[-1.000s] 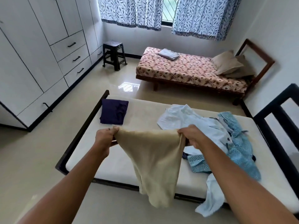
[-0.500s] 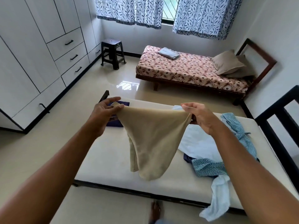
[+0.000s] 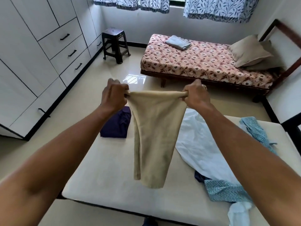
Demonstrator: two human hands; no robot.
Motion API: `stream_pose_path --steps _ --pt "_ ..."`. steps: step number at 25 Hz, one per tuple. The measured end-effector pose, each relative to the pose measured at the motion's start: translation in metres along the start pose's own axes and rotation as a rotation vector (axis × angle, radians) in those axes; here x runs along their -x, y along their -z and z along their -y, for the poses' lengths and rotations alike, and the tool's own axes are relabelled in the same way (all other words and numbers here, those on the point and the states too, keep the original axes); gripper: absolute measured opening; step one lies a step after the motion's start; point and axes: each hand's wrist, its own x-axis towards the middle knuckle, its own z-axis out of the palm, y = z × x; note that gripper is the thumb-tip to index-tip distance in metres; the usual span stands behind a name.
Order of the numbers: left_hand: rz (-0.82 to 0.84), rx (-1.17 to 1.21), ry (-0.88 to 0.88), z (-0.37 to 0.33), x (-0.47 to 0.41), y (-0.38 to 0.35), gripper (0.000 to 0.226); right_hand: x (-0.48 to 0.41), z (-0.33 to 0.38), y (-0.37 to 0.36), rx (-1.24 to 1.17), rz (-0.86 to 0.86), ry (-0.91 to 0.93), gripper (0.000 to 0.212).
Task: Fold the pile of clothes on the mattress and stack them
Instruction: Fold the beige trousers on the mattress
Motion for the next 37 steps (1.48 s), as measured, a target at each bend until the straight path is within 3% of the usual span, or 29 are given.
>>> stream_pose_path --steps 6,9,12,15,20,27,30,32,34,37 --pt "-0.169 -0.116 -0.104 0.009 -0.099 0.004 0.014 -0.091 -0.006 0.036 0.05 -0.198 0.188 0.022" --pt "-0.201 -0.086 -0.176 0.028 -0.108 -0.005 0.015 -0.082 -0.014 0.026 0.098 -0.367 0.246 0.027" --pt "-0.195 -0.03 -0.322 0.052 -0.073 -0.032 0.015 -0.042 -0.027 -0.02 0.129 -0.395 0.313 0.026" --pt "-0.031 -0.01 -0.392 0.091 0.007 -0.092 0.015 0.03 -0.038 -0.108 0.177 -0.228 0.303 0.024" --pt "0.505 0.01 -0.415 0.155 0.178 -0.216 0.017 0.188 -0.043 -0.284 0.135 0.255 0.178 0.032" --pt "0.999 -0.072 -0.439 0.205 0.331 -0.259 0.033 0.357 -0.016 -0.365 0.047 0.682 -0.004 0.036" --pt "1.147 -0.163 -0.497 0.209 0.348 -0.266 0.039 0.375 -0.02 -0.373 0.088 0.889 -0.029 0.015" --pt "1.261 -0.23 -0.467 0.201 0.336 -0.267 0.024 0.365 -0.019 -0.372 0.013 1.003 -0.116 0.016" --pt "1.229 -0.244 -0.417 0.188 0.308 -0.274 0.009 0.34 -0.024 -0.371 -0.146 0.988 -0.296 0.013" --pt "1.193 -0.218 -0.266 0.165 0.254 -0.29 0.017 0.284 -0.04 -0.377 -0.293 0.973 -0.394 0.01"
